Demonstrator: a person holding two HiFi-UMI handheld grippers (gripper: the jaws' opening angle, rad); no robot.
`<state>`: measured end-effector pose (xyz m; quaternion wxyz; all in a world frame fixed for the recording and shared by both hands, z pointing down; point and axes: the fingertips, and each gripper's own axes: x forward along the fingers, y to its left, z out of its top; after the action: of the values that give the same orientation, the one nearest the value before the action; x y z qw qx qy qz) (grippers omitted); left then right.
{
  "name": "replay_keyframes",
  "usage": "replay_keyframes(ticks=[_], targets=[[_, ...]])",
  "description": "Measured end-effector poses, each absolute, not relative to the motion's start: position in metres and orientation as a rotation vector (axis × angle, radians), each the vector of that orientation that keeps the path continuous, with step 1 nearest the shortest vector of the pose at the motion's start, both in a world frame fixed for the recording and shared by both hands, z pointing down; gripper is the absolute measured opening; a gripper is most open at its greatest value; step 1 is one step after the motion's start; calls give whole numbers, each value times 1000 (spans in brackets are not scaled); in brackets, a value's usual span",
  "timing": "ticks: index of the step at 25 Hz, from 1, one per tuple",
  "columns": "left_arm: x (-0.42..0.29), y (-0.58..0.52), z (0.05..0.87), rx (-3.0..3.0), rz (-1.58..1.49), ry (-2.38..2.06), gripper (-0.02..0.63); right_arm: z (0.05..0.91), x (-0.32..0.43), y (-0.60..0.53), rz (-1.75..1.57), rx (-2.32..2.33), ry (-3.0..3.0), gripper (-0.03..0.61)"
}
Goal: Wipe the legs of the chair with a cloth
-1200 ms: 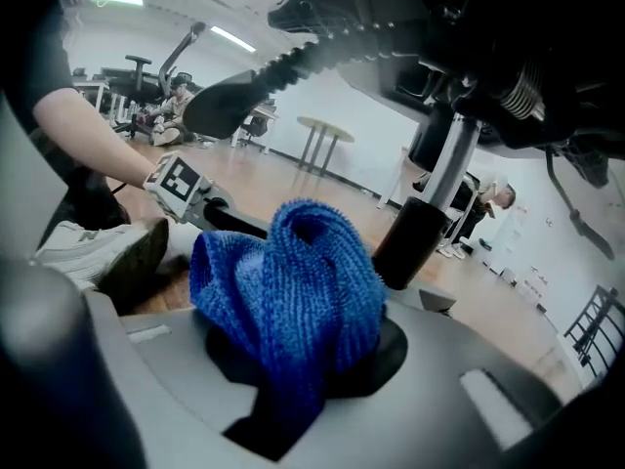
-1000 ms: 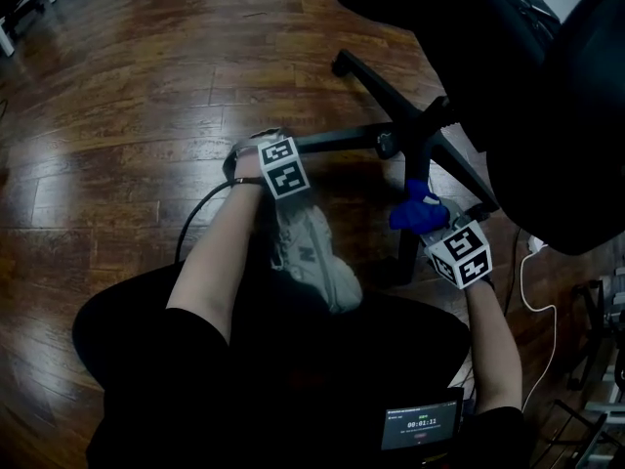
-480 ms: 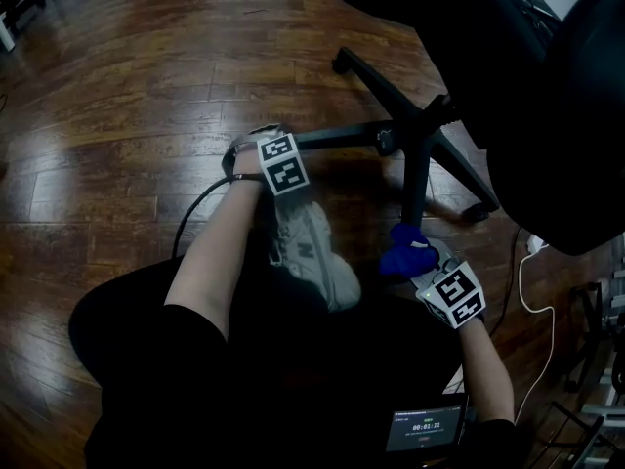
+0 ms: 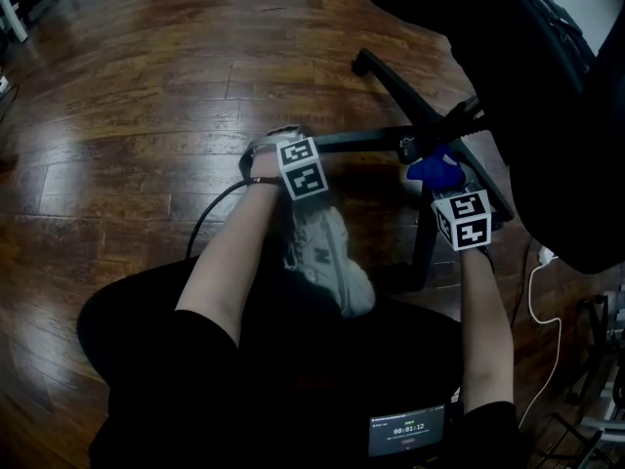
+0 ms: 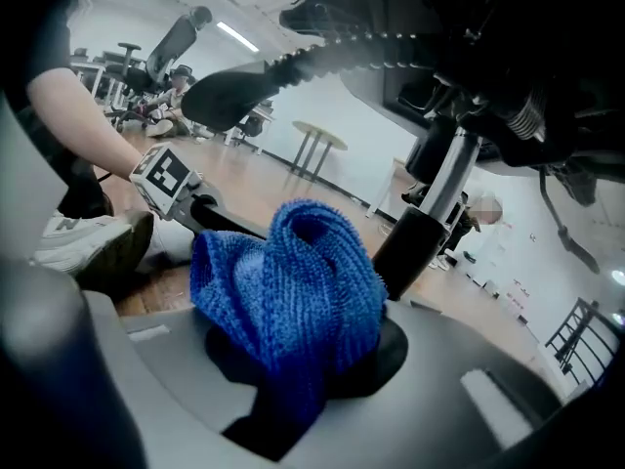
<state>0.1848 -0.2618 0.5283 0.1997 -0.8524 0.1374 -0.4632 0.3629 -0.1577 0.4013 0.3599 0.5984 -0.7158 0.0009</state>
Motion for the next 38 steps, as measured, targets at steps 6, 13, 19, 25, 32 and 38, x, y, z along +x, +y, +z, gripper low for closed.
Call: replay_keyframes(ticks=[6,13,19,25,32,38], targets=[[183,-263,529,-2386,-1300,389,78,411,345,-133,-6,1459,-1883,80],[183,-263,529,-2383,-1301,383,78,450,280,5,100,987,-2071,80],[183,-264,530,-2388,-1302,389,78,458,273,26,85,926,-2099,80],[183,-264,528,-2381,-1295,394,78,439,306,-52,-28,1118,-1993,80],[184,-263,527,-2380,-1288,392,78,398,362,-172,-11,1467,-1920,80],[183,-263,527,-2382,-1292,388,78,405,349,-144,18,1438,-1942,80]])
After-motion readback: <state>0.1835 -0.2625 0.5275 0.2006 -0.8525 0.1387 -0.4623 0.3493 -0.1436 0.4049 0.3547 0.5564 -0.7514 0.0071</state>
